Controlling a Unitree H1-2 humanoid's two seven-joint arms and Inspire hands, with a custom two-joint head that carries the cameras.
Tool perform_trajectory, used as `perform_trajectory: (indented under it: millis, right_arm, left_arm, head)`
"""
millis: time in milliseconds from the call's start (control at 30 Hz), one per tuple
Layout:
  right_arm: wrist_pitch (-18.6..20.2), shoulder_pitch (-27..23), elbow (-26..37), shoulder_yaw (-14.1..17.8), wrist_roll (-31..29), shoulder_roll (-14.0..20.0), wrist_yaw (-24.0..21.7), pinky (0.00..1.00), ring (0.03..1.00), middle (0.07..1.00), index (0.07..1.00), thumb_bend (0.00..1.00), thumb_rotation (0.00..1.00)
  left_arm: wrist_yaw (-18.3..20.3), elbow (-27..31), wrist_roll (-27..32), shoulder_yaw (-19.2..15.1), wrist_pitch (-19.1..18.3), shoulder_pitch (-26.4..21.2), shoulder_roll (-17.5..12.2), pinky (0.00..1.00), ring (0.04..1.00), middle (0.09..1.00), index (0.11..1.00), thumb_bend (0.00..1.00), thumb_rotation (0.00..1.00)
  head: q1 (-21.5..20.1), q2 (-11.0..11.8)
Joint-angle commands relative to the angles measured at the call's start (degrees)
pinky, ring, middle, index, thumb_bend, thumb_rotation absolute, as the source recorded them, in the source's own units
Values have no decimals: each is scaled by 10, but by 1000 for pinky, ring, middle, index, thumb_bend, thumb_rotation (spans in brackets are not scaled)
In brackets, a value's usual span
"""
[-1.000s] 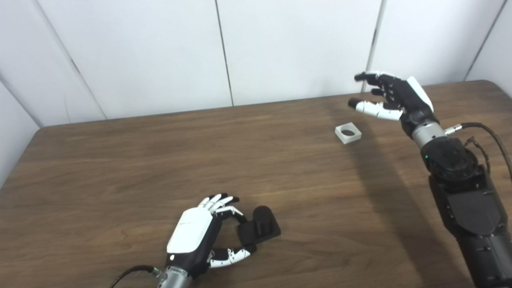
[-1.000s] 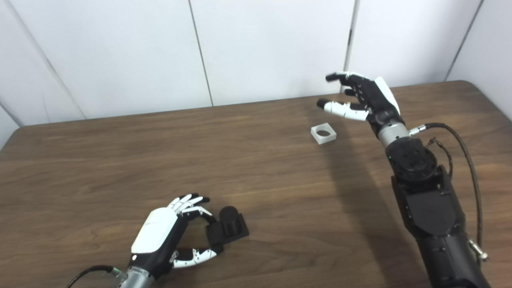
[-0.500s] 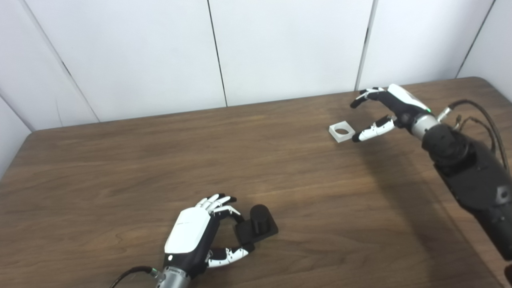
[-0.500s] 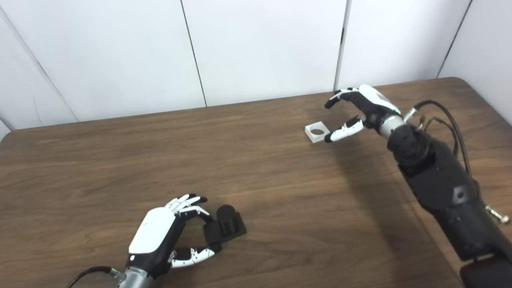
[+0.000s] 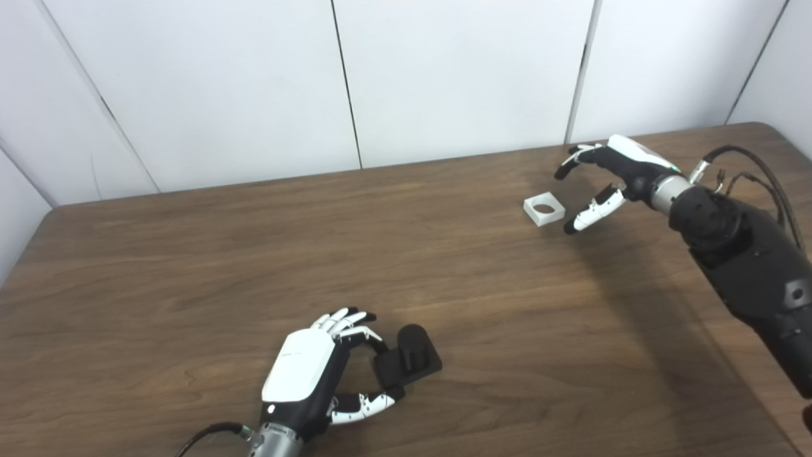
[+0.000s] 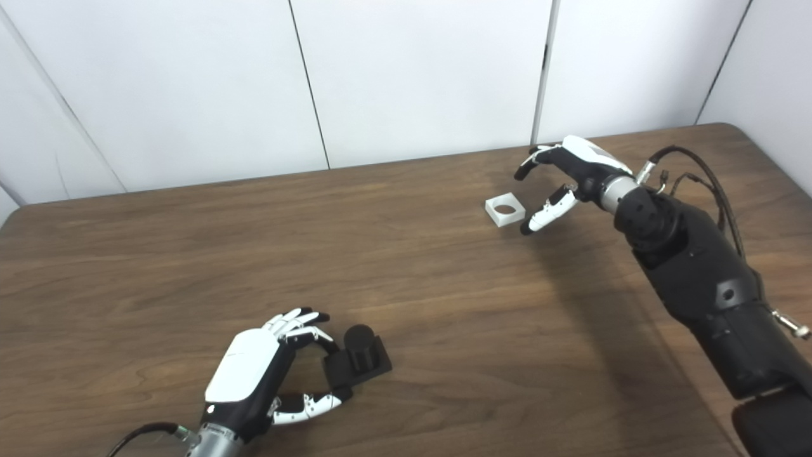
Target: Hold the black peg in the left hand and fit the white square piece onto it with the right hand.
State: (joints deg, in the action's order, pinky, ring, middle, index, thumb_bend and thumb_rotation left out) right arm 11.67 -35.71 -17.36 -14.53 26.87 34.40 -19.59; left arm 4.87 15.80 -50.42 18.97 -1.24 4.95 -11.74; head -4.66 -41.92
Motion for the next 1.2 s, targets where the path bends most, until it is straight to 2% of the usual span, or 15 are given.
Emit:
perform_trajectory:
  millis: [0,133,733,967,1167]
  right_arm:
    - [-22,-44,6,1,8,12,-2,922,1000,948,714,906,165]
    - [-28,-59,-13,-15,29,10,-2,929,1000,951,716,895,174]
    - [-58,-114,-116,-34,51,-21,17,920,1000,951,730,871,196]
    - [-67,-126,-137,-46,63,-30,18,915,1000,948,716,856,199]
    - [-49,-132,-143,-56,73,-38,5,956,1000,956,719,849,195]
  left_arm:
    - [-12,0,-2,-4,9,-10,-1,915,912,853,556,573,330]
    - [-11,1,-1,-5,8,-10,-1,920,915,853,556,572,325]
    - [-13,3,-9,-3,9,-6,3,910,911,851,553,573,339]
    - [-12,5,-10,-1,8,-5,5,912,915,856,553,569,339]
    - [-13,7,-20,1,7,-4,8,898,908,851,549,569,345]
  head:
    - [0,0]
    - [1,2]
    - [6,4]
    - [7,2]
    - [9,2]
